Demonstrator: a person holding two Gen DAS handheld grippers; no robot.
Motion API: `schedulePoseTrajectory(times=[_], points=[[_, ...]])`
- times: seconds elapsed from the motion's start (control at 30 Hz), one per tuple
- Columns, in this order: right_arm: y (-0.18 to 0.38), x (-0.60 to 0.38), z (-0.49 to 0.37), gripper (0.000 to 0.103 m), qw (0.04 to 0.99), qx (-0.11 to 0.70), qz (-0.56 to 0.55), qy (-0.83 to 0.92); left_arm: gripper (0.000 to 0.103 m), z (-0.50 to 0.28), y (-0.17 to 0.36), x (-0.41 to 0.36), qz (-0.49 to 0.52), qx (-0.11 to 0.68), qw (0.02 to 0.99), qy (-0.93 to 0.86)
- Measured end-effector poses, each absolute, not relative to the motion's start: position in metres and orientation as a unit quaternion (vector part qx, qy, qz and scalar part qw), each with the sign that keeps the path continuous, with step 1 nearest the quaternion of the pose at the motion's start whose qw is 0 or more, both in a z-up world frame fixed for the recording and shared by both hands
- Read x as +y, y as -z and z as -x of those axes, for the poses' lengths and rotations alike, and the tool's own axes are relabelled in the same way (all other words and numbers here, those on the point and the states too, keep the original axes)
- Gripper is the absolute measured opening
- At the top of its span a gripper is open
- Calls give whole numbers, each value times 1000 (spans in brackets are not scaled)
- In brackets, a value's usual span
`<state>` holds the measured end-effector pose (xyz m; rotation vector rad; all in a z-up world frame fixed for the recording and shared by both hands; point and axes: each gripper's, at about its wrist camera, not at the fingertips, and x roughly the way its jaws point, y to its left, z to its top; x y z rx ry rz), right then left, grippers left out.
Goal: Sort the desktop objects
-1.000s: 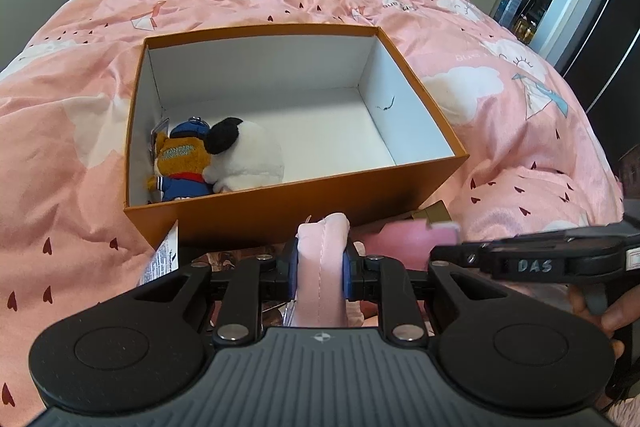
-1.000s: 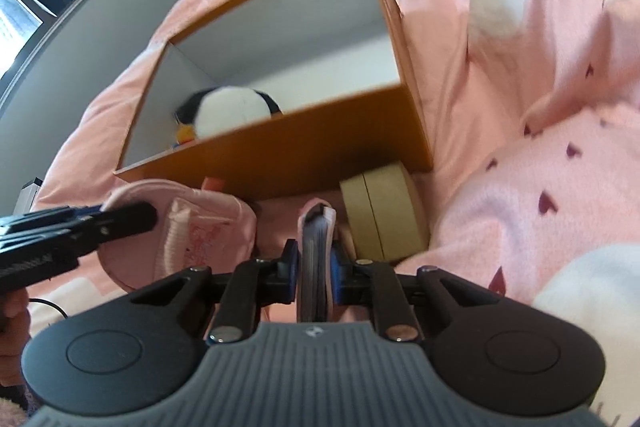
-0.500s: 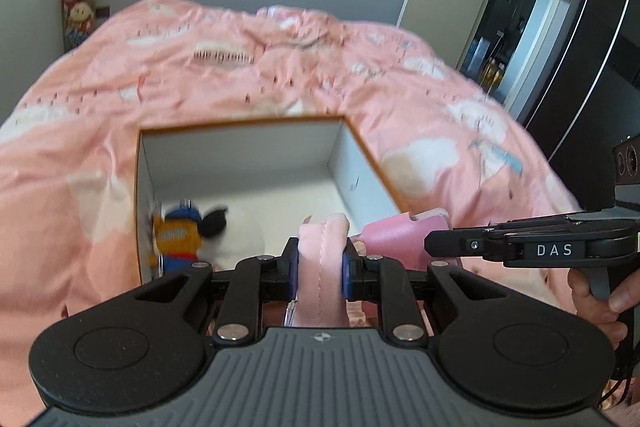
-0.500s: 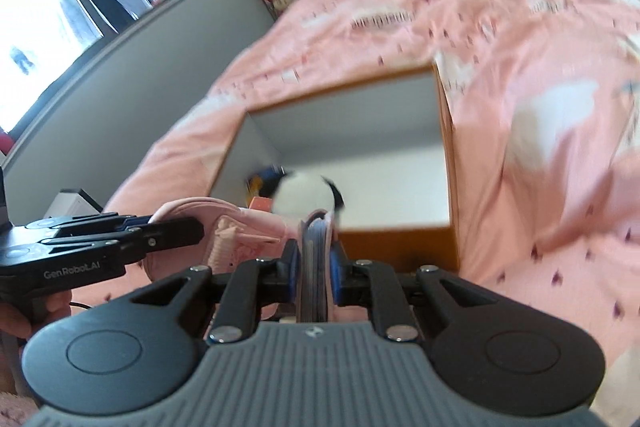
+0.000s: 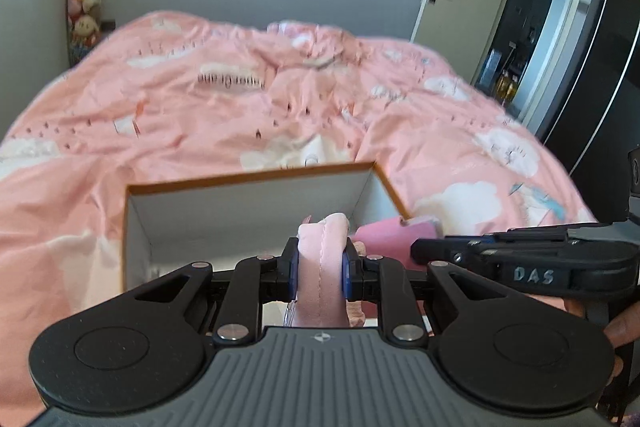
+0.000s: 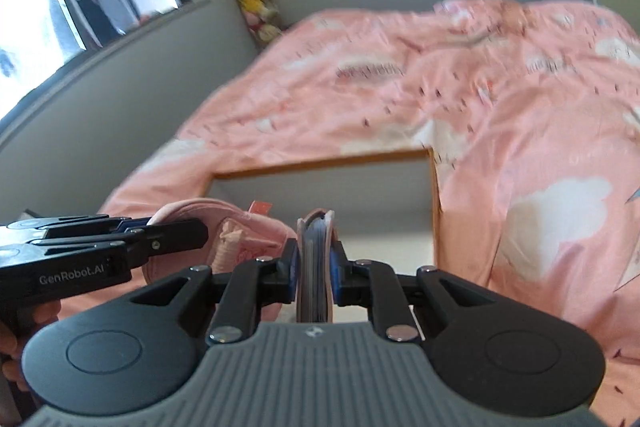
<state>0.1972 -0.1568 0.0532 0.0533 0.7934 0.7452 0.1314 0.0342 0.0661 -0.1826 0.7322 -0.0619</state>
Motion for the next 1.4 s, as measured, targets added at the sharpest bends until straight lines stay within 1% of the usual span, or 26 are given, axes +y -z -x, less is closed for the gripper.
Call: schedulePoseTrajectory(times=[0.17,0.3,0.5,0.7,0.9,1.1,1.27,1.4], points=[[-22,-145,-219,17,835,435,-19,-337,22,-153,-39,35,72,415,907,19],[-4,-139,-226,17,817,472,-22,-331,22,-159,-26,34,68,446,892,22],[10,-132,-230,18,798,506,-29,-325,22,-168,-16,30,66,478,876,20],[23,-124,-238,20,774,537,-59,-331,22,-181,3,31,78,511,856,11],[31,-129,-240,24,758,551,-104,-334,24,-181,13,44,132,506,852,22],[35,-130,-236,31,748,556,-126,-338,27,-177,16,57,183,494,849,22],[40,-127,-233,41,748,559,-120,-337,31,-174,17,65,206,488,848,13],[38,-121,-230,41,756,550,-102,-340,32,-171,18,70,225,483,846,10]])
